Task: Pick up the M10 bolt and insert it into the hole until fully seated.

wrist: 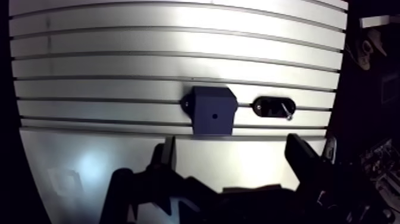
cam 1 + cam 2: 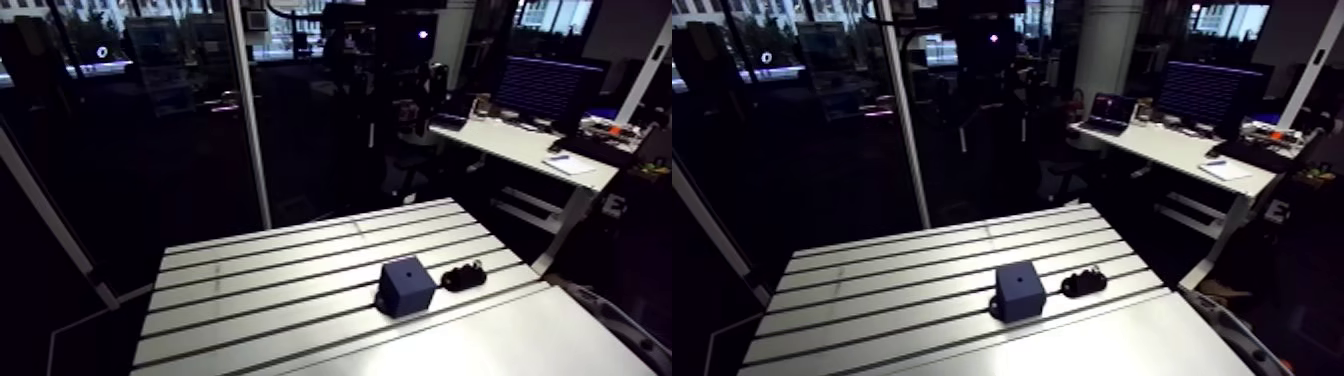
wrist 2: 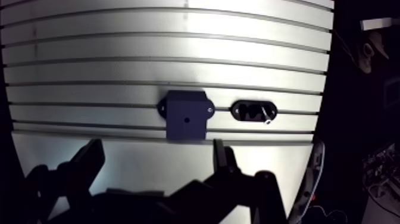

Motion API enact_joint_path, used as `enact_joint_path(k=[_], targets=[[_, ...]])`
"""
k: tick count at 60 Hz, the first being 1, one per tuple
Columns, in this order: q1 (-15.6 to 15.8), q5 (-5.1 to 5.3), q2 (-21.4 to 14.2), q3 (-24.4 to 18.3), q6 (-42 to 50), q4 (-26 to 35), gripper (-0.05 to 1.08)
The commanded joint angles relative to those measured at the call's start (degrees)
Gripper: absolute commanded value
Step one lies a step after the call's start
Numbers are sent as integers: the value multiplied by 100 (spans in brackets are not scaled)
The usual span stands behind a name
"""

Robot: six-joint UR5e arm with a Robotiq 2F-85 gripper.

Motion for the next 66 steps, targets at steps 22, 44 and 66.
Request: enact_joint_path(k=[22,44,66], targets=[[-632,8,-94,423,-335,-603,1],[-1042,53,-103,720,-540,-881,1],[-1321,87,-15,1009,-637,-1229,1]])
